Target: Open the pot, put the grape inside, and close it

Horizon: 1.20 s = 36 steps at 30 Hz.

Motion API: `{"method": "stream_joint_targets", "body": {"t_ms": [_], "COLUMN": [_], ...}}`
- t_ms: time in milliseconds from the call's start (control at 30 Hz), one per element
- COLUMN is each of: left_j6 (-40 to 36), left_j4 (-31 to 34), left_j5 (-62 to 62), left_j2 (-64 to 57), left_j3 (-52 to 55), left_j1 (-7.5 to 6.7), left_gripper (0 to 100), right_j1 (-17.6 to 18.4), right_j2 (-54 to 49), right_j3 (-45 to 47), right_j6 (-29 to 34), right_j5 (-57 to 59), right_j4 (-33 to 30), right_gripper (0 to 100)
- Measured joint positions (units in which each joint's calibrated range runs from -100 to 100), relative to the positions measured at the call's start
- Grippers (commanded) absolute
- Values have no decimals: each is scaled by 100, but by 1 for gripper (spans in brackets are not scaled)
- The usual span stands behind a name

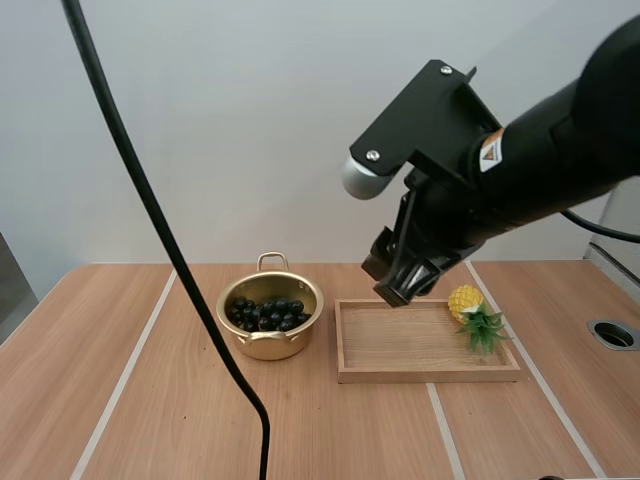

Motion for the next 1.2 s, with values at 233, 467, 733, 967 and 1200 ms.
{"method": "stream_joint_targets", "body": {"t_ms": [233, 467, 733, 967, 1200], "left_j6": [0, 0, 0, -93, -175], "left_j4": [0, 0, 0, 0, 4], "left_j5": [0, 0, 0, 724, 2817], "left_j2": [0, 0, 0, 0, 265], "left_j3": [0, 0, 0, 0, -4], "left_j1": [0, 0, 0, 0, 0], "left_gripper": [0, 0, 0, 0, 0], "right_j1": [0, 0, 0, 0, 0], "right_j2": [-816, -1240, -1456, -1456, -1456], "right_j3": [417, 918, 964, 964, 964], "right_j6": [177, 283, 348, 348, 348], "right_j5": [0, 0, 0, 0, 0], "right_j4": [-145, -155, -167, -167, -167], "right_gripper": [100, 46, 0, 0, 0]}}
